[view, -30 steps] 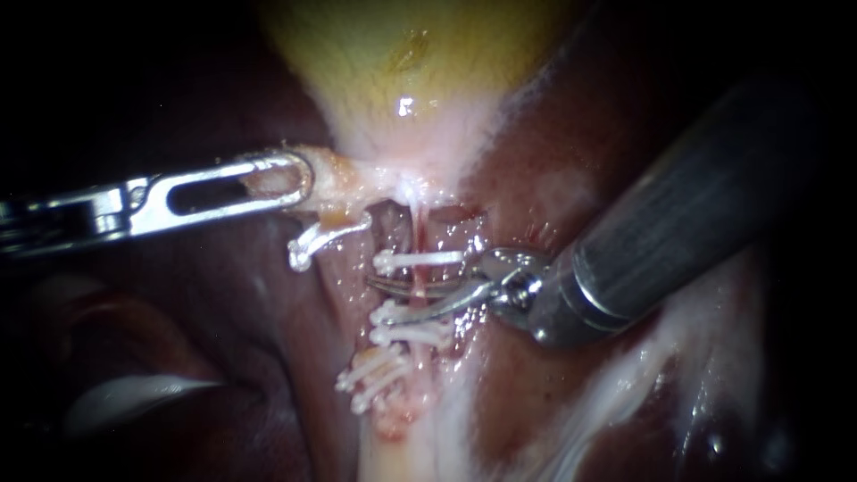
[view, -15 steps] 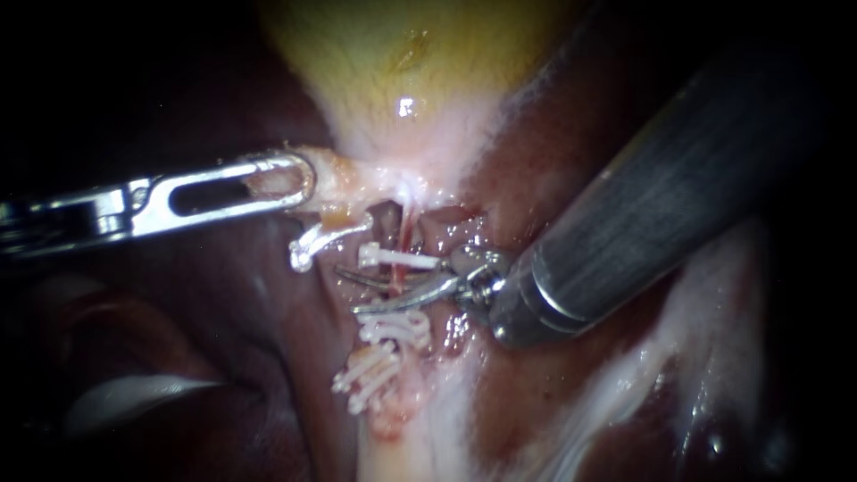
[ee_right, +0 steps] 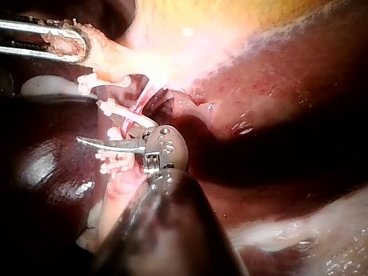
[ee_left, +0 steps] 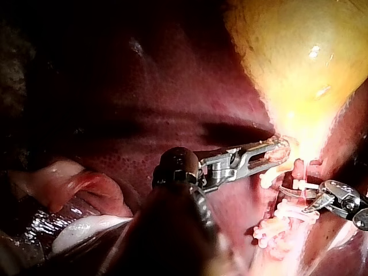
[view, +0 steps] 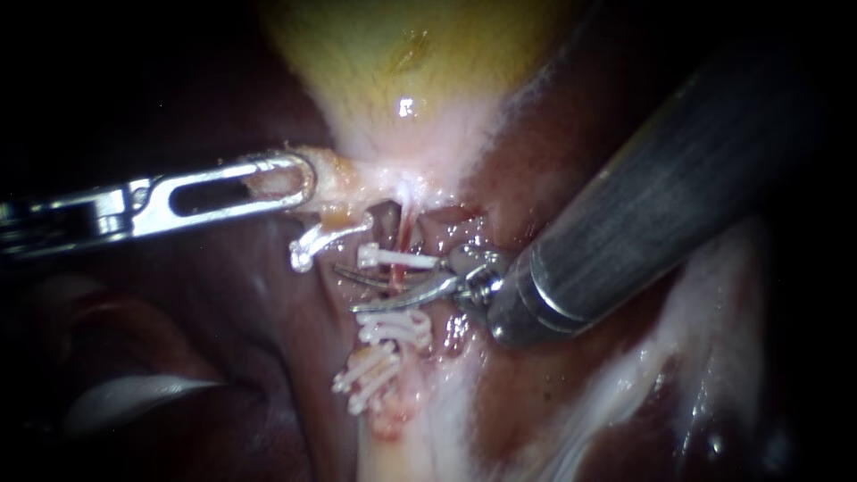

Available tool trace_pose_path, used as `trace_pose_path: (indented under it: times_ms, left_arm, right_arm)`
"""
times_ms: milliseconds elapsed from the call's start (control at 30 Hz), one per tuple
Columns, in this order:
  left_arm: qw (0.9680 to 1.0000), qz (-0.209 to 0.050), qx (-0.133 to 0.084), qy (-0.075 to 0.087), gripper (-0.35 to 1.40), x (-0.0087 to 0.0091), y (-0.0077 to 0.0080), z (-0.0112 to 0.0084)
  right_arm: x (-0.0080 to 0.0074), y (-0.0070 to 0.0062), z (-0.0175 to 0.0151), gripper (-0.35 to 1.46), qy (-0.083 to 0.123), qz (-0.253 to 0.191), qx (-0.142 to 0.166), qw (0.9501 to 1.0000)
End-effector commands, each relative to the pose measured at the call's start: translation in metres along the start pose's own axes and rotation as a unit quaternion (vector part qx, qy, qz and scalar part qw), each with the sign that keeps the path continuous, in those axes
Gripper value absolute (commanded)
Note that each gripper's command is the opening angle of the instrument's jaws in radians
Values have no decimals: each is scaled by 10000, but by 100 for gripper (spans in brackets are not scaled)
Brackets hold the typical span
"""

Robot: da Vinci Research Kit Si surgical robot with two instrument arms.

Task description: Go to the cutting position right tube

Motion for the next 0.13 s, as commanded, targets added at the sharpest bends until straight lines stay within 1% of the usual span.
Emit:
trace_pose_path:
  times_ms: [33,133]
  left_arm:
    - [10000,0,1,0,-35,0,0,0]
    - [10000,0,1,0,-35,0,0,0]
  right_arm:
    - [0,0,-1,140,-3,-1,1,10000]
    - [0,0,-1,140,-4,-1,3,10000]
